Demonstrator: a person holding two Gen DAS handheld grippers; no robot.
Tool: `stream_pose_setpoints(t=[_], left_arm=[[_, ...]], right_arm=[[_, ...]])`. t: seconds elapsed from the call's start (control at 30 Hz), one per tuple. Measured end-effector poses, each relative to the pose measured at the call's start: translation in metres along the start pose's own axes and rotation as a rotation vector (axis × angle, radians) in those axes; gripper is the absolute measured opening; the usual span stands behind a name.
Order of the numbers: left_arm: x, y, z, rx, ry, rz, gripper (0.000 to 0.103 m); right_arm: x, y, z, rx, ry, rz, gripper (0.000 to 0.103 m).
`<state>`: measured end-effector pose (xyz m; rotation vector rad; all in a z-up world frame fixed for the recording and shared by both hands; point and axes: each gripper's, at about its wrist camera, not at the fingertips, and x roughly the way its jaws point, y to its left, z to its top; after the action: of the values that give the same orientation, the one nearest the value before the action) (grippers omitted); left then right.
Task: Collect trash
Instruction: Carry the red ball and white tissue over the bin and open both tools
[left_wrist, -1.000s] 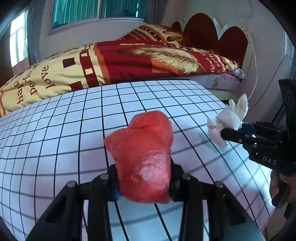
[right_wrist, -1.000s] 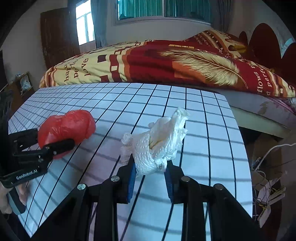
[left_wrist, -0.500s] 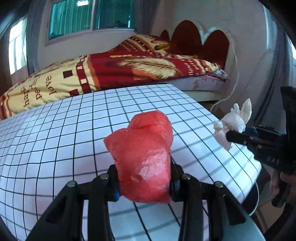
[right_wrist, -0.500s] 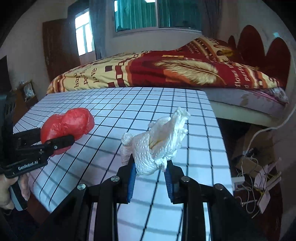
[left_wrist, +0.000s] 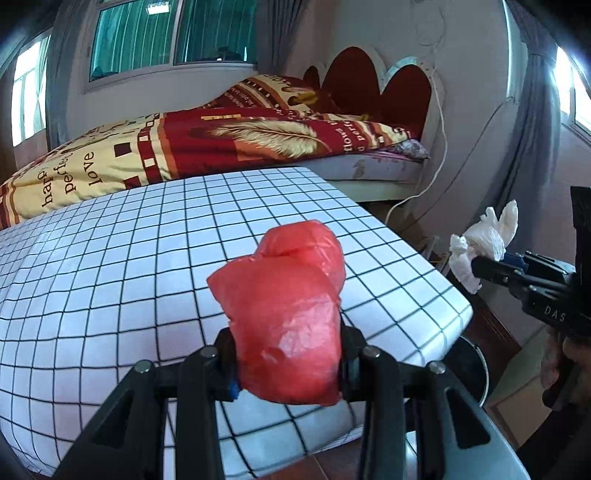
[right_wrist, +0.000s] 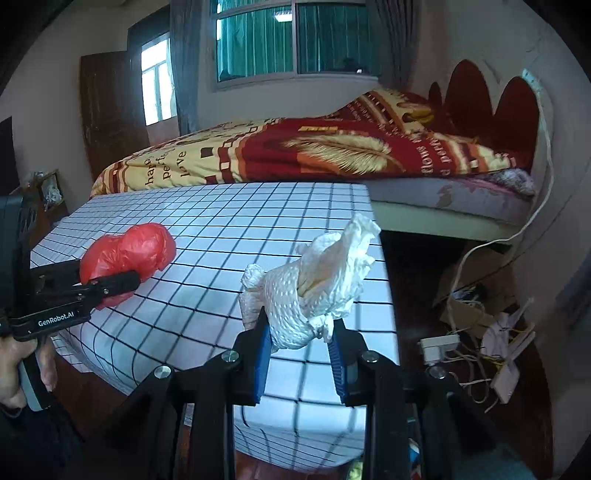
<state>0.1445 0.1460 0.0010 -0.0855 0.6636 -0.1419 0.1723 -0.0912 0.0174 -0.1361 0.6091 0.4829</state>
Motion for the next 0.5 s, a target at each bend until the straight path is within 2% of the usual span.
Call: stream_pose_setpoints(t=[0.2, 0.5], left_arm=[[-0.002, -0.018, -0.007, -0.015, -0.001, -0.039, 0.039], [-0.003, -0.058, -0.012, 0.019, -0.003, -0.105, 0.039]], right_arm=[[-0.022, -0.017, -0.012, 0.043, -0.022, -0.033, 0.03], [-0.052, -0.047, -0.031, 0.101, -0.038, -0.102, 0.03]])
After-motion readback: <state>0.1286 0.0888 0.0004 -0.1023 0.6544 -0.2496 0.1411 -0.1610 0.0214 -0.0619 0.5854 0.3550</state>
